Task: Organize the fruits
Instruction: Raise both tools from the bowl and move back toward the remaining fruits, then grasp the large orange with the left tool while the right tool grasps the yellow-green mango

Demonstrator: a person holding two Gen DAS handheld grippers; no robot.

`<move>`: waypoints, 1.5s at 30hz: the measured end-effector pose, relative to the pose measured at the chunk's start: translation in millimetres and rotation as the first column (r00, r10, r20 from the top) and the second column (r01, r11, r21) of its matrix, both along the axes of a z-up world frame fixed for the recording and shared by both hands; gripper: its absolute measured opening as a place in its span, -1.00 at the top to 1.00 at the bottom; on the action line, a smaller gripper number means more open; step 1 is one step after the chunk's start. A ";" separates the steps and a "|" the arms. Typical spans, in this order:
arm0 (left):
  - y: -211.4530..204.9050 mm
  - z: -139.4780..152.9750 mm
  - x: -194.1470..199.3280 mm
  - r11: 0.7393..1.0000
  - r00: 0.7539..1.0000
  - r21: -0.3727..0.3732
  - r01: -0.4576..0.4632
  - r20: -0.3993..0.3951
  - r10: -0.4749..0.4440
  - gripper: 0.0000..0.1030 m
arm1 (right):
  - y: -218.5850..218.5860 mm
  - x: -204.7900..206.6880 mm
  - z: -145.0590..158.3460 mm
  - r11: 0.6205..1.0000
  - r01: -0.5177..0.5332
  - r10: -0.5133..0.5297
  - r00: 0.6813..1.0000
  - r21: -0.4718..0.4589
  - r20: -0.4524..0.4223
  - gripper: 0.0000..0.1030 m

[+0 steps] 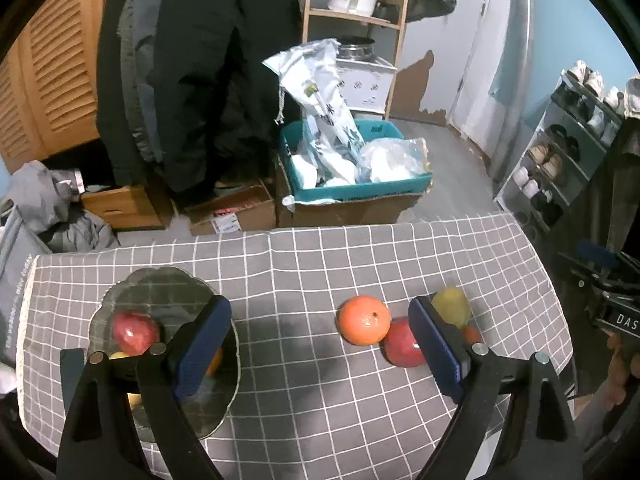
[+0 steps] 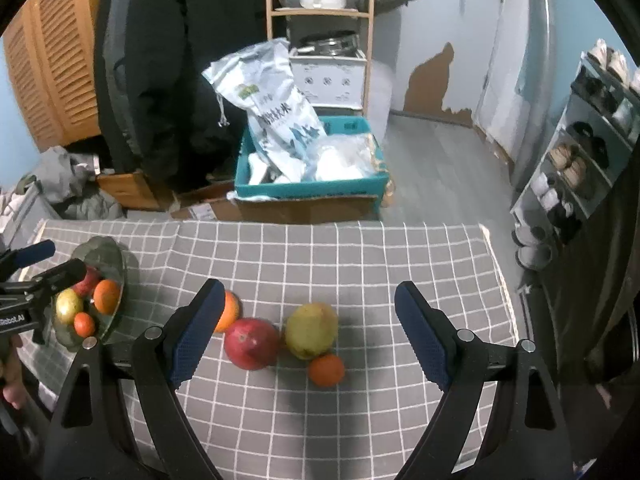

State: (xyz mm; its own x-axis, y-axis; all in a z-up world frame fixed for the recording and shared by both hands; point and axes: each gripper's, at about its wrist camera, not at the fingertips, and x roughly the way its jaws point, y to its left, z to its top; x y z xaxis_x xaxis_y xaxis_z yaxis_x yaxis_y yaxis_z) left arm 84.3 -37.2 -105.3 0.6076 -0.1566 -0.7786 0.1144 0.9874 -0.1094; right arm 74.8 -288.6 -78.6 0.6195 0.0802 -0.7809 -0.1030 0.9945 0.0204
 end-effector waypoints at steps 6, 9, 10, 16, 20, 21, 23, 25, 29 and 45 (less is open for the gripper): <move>-17.6 -11.8 11.5 1.000 0.999 0.017 0.023 -0.031 -0.023 -0.77 | -8.8 7.7 -16.4 1.000 0.020 -0.020 0.999 -0.003 -0.042 -0.68; -26.2 -19.6 17.4 0.999 0.998 0.029 0.033 -0.050 -0.032 -0.77 | -12.3 13.0 -27.7 1.000 0.028 -0.028 0.997 0.003 -0.070 -0.68; -29.0 -22.7 19.5 0.999 0.998 0.034 0.037 -0.056 -0.035 -0.77 | -13.5 15.1 -32.4 0.999 0.032 -0.032 0.996 0.005 -0.083 -0.68; -38.3 -46.3 34.9 0.997 0.994 0.061 0.037 -0.107 -0.031 -0.77 | -16.5 30.4 -65.2 0.998 0.048 -0.042 0.985 0.036 -0.169 -0.68; -43.2 -63.9 44.2 0.996 0.989 0.080 0.038 -0.146 -0.026 -0.77 | -18.3 43.2 -92.3 0.996 0.071 -0.056 0.969 0.053 -0.239 -0.68; -44.0 -68.5 46.2 0.995 0.987 0.087 0.038 -0.156 -0.024 -0.77 | -17.8 46.9 -100.0 0.996 0.076 -0.060 0.964 0.055 -0.258 -0.68; -44.2 -77.3 50.9 0.995 0.984 0.095 0.038 -0.177 -0.021 -0.77 | -16.4 52.9 -113.3 0.995 0.084 -0.066 0.955 0.053 -0.289 -0.68; -45.1 -87.5 56.3 0.995 0.979 0.095 0.037 -0.201 -0.017 -0.77 | -14.3 59.1 -126.5 0.994 0.089 -0.065 0.944 0.060 -0.322 -0.67; -42.3 -103.0 63.1 0.998 0.971 0.067 0.021 -0.240 -0.004 -0.77 | -10.8 67.6 -146.3 0.993 0.096 -0.065 0.926 0.067 -0.373 -0.68; -55.6 -141.8 83.3 1.000 0.944 0.005 0.020 -0.329 -0.017 -0.77 | -11.2 80.9 -196.6 0.985 0.128 -0.055 0.867 0.115 -0.495 -0.54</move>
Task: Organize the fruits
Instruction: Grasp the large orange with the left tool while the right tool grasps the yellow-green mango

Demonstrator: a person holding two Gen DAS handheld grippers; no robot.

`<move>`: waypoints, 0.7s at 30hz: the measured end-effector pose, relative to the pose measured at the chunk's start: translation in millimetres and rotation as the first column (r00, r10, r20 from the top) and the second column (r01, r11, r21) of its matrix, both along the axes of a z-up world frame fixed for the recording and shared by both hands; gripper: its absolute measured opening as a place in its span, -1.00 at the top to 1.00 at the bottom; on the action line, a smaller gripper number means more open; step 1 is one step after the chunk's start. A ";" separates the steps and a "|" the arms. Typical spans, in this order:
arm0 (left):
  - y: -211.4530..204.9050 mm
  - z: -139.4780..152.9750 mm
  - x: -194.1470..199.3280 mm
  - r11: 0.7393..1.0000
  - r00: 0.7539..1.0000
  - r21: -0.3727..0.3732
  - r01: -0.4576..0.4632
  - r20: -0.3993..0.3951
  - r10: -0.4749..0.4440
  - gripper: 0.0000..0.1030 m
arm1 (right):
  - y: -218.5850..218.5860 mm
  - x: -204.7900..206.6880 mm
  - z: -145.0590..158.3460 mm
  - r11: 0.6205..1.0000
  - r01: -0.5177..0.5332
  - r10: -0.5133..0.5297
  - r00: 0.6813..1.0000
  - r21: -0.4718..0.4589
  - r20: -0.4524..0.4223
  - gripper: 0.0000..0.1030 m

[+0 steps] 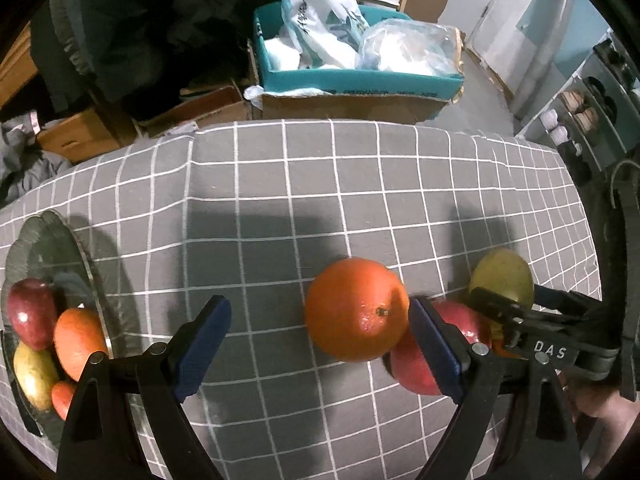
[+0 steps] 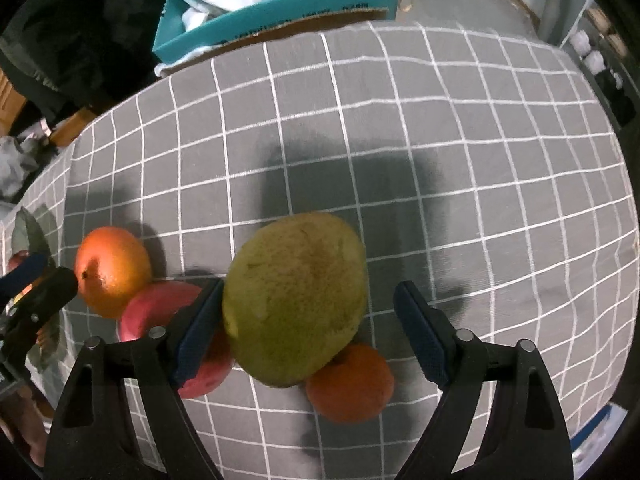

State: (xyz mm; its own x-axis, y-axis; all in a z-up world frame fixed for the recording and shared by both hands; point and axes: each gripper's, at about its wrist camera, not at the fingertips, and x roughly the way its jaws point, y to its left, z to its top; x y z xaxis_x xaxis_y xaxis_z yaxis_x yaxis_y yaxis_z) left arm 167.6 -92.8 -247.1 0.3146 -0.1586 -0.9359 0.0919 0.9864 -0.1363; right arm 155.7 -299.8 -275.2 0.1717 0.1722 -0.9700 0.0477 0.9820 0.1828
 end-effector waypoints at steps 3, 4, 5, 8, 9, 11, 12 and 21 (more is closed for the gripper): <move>-4.4 -6.3 3.4 1.000 1.000 -0.002 0.007 -0.014 -0.007 -0.77 | 3.0 1.7 -0.5 1.000 -0.016 0.016 1.000 0.016 0.003 -0.37; -5.7 -8.7 4.9 1.000 1.000 -0.005 0.007 -0.020 -0.008 -0.77 | 2.8 1.9 -0.5 1.000 -0.020 0.020 1.000 0.014 0.007 -0.37; -6.8 -11.0 6.3 1.000 1.000 -0.010 0.007 -0.027 -0.007 -0.77 | 2.4 1.5 0.0 1.000 -0.020 0.020 1.000 0.014 0.013 -0.37; -9.1 -17.3 9.0 1.000 0.999 -0.028 0.004 -0.045 -0.006 -0.77 | 0.2 0.2 3.7 0.999 -0.014 0.016 0.999 -0.031 0.036 -0.37; -9.9 -19.9 9.9 0.999 0.999 -0.032 0.004 -0.051 -0.006 -0.77 | -0.7 0.5 6.0 0.999 -0.014 0.016 0.999 -0.048 0.047 -0.37; -11.0 -24.8 11.5 0.999 0.998 -0.036 0.005 -0.062 -0.007 -0.77 | -5.8 1.1 11.5 0.998 -0.006 0.010 0.998 -0.059 0.067 -0.37; -11.7 -27.9 12.4 0.999 0.998 -0.039 0.003 -0.070 -0.006 -0.77 | -8.6 1.1 14.0 0.998 -0.002 0.006 0.997 -0.061 0.075 -0.37; -16.5 -39.3 11.1 0.997 0.996 -0.070 0.018 -0.084 -0.024 -0.45 | -14.2 -6.0 28.5 0.990 -0.016 0.034 0.991 -0.139 0.132 -0.37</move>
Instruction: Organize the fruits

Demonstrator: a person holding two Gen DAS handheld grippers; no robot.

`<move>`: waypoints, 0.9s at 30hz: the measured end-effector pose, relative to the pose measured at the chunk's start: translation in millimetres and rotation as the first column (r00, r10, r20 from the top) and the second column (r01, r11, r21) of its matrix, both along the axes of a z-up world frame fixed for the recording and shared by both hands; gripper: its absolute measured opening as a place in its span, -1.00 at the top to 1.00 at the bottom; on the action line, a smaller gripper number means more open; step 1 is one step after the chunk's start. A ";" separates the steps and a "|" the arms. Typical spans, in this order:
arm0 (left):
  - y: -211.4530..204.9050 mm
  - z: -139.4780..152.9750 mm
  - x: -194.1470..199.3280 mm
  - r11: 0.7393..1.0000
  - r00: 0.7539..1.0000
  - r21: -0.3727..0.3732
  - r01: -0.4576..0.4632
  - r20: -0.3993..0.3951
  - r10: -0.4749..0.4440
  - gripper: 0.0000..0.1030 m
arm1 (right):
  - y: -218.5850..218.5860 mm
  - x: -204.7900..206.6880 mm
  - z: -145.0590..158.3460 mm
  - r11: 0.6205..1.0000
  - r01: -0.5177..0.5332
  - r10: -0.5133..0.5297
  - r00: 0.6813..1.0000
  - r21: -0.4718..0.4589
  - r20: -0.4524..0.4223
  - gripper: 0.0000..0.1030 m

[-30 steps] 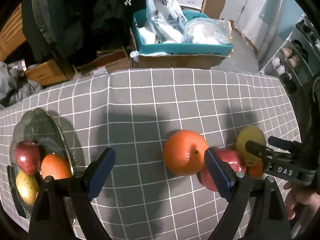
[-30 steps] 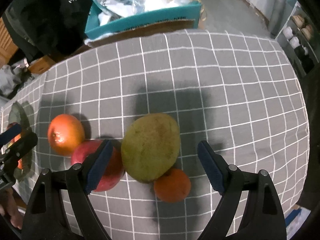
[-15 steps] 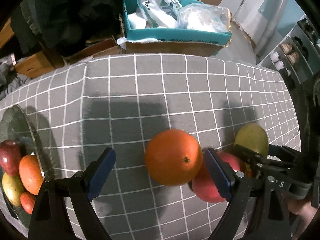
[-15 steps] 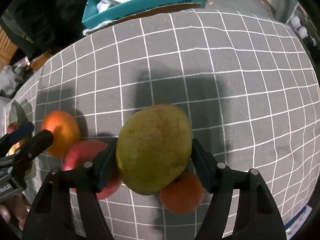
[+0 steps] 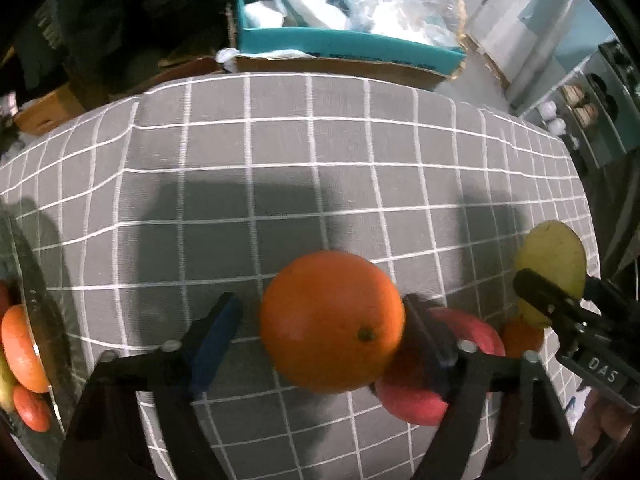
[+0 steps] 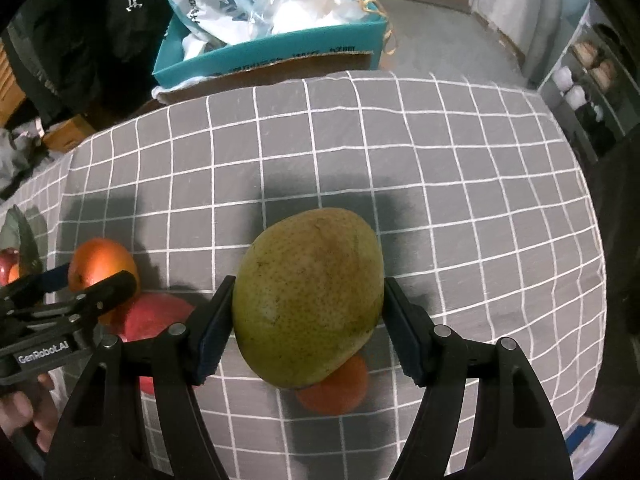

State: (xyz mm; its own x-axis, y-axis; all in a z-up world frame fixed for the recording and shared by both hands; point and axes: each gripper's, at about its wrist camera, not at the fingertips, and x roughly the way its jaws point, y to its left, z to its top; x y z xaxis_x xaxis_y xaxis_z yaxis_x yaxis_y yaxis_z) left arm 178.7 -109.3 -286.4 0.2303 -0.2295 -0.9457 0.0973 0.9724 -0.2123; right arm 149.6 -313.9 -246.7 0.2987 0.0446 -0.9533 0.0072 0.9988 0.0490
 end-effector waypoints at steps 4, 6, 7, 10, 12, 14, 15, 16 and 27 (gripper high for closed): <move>-2.9 2.4 -2.3 1.000 1.000 -0.006 0.009 0.006 -0.009 -0.32 | 4.7 1.6 -1.6 1.000 -0.008 0.009 1.000 -0.018 0.006 -0.37; -2.6 3.9 -3.7 1.000 1.000 0.001 0.006 0.012 -0.006 -0.31 | 6.1 -0.2 -0.4 1.000 -0.013 0.013 1.000 -0.024 0.010 -0.37; -2.4 5.2 -5.1 1.000 1.000 0.008 0.005 0.018 -0.005 -0.31 | 6.5 -2.4 1.2 0.999 -0.016 0.017 1.000 -0.030 0.015 -0.37; -1.9 10.7 -9.0 1.000 0.999 0.017 0.007 0.042 -0.008 -0.31 | 7.5 -5.8 5.8 0.999 -0.024 0.025 0.999 -0.045 0.030 -0.37; -0.6 16.0 -11.3 1.000 0.998 0.016 0.004 0.055 -0.005 -0.31 | 7.8 -7.4 9.5 0.999 -0.026 0.028 0.999 -0.048 0.040 -0.37; 0.8 23.2 -13.7 1.000 0.997 0.020 0.002 0.077 -0.004 -0.31 | 8.7 -9.2 13.7 0.998 -0.026 0.029 0.998 -0.051 0.051 -0.37; 1.3 26.5 -13.9 1.000 0.996 0.024 0.001 0.086 -0.004 -0.31 | 9.1 -10.6 16.7 0.998 -0.027 0.030 0.998 -0.053 0.059 -0.37; 2.1 30.6 -15.3 1.000 0.995 0.027 0.001 0.097 -0.004 -0.31 | 9.7 -10.6 18.6 0.998 -0.027 0.031 0.997 -0.054 0.065 -0.37; 15.3 73.0 -33.5 1.000 0.982 0.019 -0.009 0.188 0.005 -0.31 | 13.8 -23.4 51.4 0.998 -0.037 0.044 0.988 -0.051 0.145 -0.36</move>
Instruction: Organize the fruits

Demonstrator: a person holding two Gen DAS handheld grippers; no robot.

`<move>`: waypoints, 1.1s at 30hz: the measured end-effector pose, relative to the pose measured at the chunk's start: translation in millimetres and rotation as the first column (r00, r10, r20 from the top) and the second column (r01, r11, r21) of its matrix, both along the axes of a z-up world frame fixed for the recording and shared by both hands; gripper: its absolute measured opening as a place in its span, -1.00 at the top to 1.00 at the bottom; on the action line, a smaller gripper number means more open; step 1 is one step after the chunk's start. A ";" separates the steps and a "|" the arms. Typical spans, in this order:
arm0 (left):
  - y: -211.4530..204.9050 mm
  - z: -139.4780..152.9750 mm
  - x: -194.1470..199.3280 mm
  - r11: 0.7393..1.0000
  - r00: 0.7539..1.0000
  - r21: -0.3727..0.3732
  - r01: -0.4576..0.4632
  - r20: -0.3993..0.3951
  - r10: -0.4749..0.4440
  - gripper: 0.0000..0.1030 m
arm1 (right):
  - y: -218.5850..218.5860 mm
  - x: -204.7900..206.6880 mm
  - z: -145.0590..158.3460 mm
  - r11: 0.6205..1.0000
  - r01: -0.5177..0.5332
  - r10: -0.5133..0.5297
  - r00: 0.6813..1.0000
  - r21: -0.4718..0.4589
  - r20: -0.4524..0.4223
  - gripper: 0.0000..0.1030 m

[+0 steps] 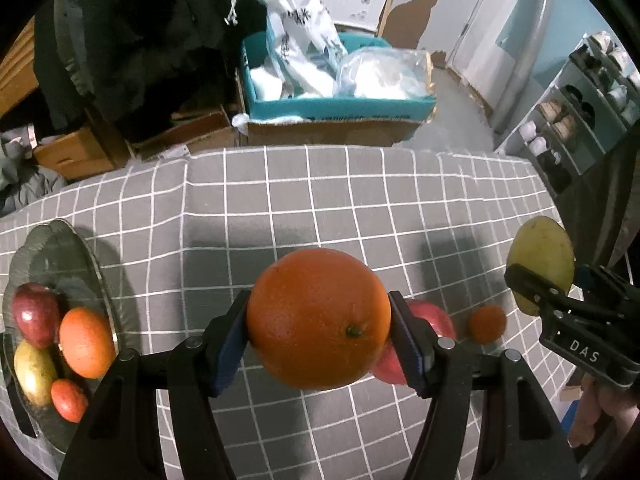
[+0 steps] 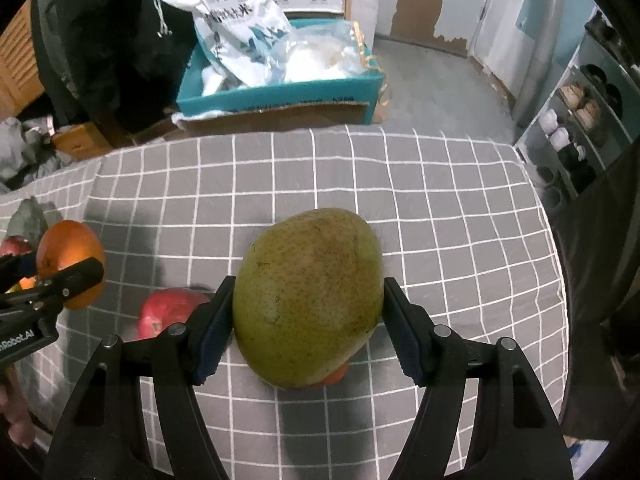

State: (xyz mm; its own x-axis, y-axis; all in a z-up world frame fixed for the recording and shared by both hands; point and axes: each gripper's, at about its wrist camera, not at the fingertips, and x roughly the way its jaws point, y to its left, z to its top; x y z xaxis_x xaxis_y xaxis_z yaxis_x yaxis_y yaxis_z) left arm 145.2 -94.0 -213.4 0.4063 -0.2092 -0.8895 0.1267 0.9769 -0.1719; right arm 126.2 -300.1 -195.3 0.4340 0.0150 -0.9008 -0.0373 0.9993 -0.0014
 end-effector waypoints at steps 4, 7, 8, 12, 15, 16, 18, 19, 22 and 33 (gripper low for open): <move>5.4 15.8 -10.1 1.000 0.999 -0.004 0.000 0.036 0.000 -0.30 | 3.8 -5.7 15.7 1.000 -0.008 0.008 0.999 0.012 0.032 -0.36; 10.1 28.5 -18.7 1.000 0.998 -0.002 -0.002 0.068 0.002 -0.30 | 8.6 -9.8 26.4 1.000 -0.022 0.022 0.998 0.012 0.058 -0.36; 11.6 31.9 -20.6 1.000 0.997 -0.002 -0.004 0.076 0.004 -0.30 | 11.1 -11.5 29.9 1.000 -0.028 0.027 0.997 0.013 0.066 -0.36; 19.6 46.4 -30.2 1.000 0.993 0.002 -0.013 0.116 0.013 -0.30 | 19.1 -18.4 45.1 0.999 -0.050 0.048 0.993 0.017 0.104 -0.36; 25.4 55.9 -35.7 1.000 0.990 0.000 -0.023 0.141 0.023 -0.31 | 23.3 -24.7 57.9 0.998 -0.065 0.061 0.988 0.026 0.139 -0.36; 27.4 59.0 -37.9 1.000 0.989 -0.001 -0.027 0.147 0.027 -0.30 | 24.9 -26.9 63.5 0.997 -0.071 0.066 0.986 0.030 0.153 -0.36; 31.4 64.9 -42.0 0.999 0.986 -0.006 -0.034 0.162 0.034 -0.30 | 27.6 -31.7 73.3 0.996 -0.082 0.074 0.981 0.034 0.179 -0.36; 33.6 68.5 -44.2 0.999 0.985 -0.008 -0.036 0.170 0.037 -0.30 | 28.8 -33.5 76.3 0.996 -0.086 0.078 0.979 0.035 0.188 -0.36; 38.6 78.6 -49.3 0.999 0.979 -0.009 -0.044 0.197 0.045 -0.31 | 32.6 -39.7 88.3 0.994 -0.104 0.092 0.970 0.042 0.226 -0.36; 56.3 110.2 -69.5 0.997 0.959 -0.023 -0.071 0.274 0.075 -0.31 | 47.4 -54.4 113.4 0.985 -0.163 0.137 0.945 0.064 0.298 -0.36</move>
State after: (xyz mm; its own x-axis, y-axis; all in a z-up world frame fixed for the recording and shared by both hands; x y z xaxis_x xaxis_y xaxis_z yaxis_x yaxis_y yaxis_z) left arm 75.7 -37.7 -103.2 0.6494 -0.1807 -0.7387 0.0991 0.9832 -0.1534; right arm 71.8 -252.7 -81.9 0.6636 0.1724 -0.7279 -0.1975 0.9789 0.0519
